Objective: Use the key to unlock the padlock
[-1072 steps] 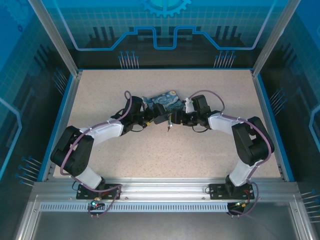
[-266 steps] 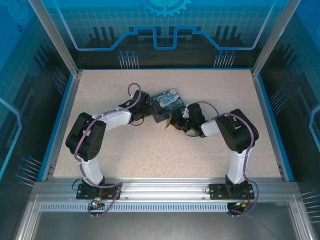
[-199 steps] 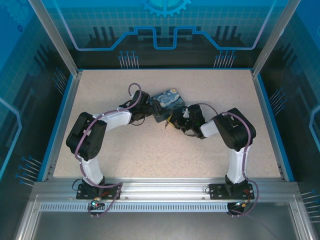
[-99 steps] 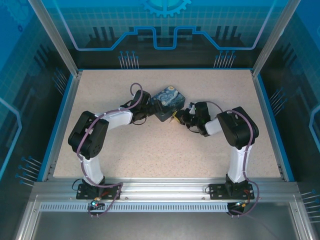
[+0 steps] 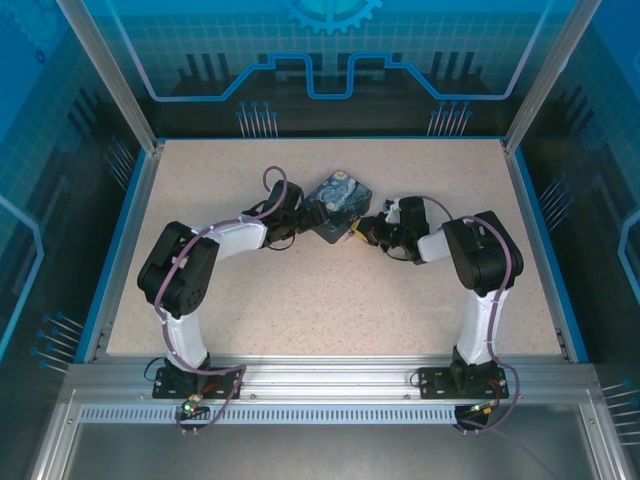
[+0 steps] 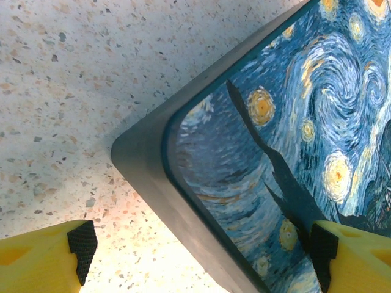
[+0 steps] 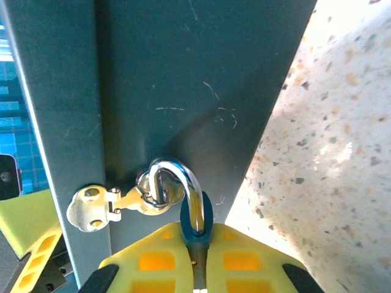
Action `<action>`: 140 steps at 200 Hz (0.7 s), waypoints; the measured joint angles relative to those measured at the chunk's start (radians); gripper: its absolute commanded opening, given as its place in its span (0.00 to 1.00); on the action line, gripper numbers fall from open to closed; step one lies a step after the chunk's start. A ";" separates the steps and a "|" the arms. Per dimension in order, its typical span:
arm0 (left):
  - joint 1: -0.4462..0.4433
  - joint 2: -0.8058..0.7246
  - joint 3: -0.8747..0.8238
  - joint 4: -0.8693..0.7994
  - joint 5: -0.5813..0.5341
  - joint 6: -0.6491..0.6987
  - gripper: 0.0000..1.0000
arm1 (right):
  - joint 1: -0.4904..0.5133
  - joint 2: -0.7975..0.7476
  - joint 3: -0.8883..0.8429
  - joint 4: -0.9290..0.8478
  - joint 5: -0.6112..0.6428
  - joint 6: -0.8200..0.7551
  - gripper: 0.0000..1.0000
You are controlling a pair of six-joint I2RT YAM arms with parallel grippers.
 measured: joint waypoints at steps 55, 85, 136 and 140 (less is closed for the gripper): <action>-0.001 0.002 0.000 0.004 0.012 0.000 0.88 | -0.013 0.035 -0.034 0.133 -0.026 0.081 0.00; -0.001 0.002 0.000 0.004 0.013 0.000 0.88 | -0.016 0.077 -0.023 0.202 -0.051 0.126 0.00; -0.001 0.005 0.001 0.009 0.013 0.000 0.87 | -0.043 0.054 0.208 -0.269 -0.045 -0.099 0.00; -0.001 0.005 0.002 0.009 0.013 0.000 0.87 | -0.047 0.051 0.233 -0.320 -0.037 -0.131 0.00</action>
